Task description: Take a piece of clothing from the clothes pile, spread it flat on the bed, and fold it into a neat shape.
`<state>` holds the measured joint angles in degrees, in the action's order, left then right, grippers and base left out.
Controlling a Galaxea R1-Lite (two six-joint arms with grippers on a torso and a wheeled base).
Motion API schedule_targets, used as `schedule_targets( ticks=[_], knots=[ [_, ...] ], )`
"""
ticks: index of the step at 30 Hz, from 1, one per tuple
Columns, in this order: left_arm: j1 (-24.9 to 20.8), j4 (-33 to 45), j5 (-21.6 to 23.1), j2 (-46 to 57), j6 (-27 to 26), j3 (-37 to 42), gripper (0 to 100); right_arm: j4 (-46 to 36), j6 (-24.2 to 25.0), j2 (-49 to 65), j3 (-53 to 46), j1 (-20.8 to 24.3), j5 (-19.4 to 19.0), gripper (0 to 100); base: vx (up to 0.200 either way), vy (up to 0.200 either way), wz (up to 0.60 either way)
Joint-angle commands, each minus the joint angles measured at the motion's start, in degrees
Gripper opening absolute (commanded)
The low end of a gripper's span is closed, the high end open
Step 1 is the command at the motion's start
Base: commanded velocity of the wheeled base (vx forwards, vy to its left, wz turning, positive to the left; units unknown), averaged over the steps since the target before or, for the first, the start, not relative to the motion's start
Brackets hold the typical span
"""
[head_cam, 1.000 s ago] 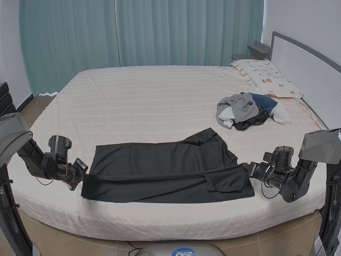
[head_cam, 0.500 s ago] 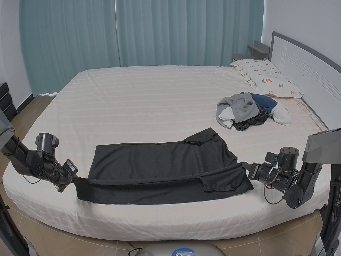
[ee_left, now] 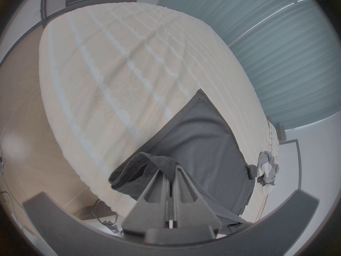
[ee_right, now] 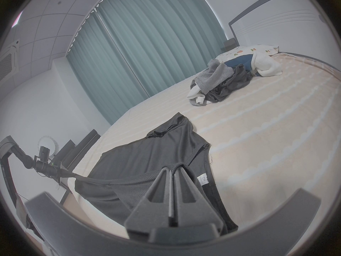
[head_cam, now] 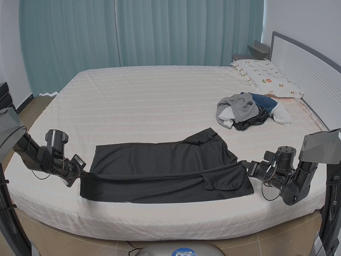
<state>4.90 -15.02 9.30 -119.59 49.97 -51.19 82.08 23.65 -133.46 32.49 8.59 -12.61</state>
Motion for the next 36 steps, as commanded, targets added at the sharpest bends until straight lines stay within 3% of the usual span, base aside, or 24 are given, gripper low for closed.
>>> schedule_targets(
  ticks=[1,14,15,17,18,22,28,32,36],
  knots=[
    [-0.9,-0.1,-0.5,-5.0,2.1,-3.7,0,-0.4,0.1,-4.3,3.1,-0.2,0.2,0,0.0,0.0,0.0],
    [-2.0,-1.8,-2.8,-9.6,6.8,-8.0,0,-0.3,0.3,-9.4,7.4,-0.1,0.7,0,0.0,0.0,0.0],
    [-2.0,-2.0,-2.8,-9.8,6.8,-8.0,100,-0.3,0.3,-9.6,7.4,0.0,0.7,0,0.0,0.0,0.0],
    [-2.1,-2.4,-2.8,-9.9,6.9,-8.0,100,0.1,0.3,-10.2,7.5,0.1,0.6,0,0.0,0.0,0.0],
    [-2.0,-2.5,-2.8,-10.0,7.0,-8.0,100,0.3,0.3,-10.2,7.5,0.1,0.6,100,0.0,0.0,0.0],
    [-2.0,-2.6,-2.8,-9.9,8.5,-8.3,100,0.5,1.9,-9.6,7.4,0.0,0.7,100,0.0,0.0,0.0],
    [-1.9,-2.6,-2.2,-9.3,10.9,-8.3,100,2.8,10.2,-5.9,6.5,-0.2,0.8,100,0.0,0.0,0.0],
    [-1.6,-2.6,-1.7,-7.4,11.0,-7.3,100,2.4,18.9,0.1,1.8,0.1,0.8,100,0.0,0.0,0.0],
    [-1.5,-2.8,-0.3,-6.4,11.0,-5.8,100,0.3,22.5,4.9,-3.3,2.6,0.7,100,0.0,0.0,0.0]
  ],
)
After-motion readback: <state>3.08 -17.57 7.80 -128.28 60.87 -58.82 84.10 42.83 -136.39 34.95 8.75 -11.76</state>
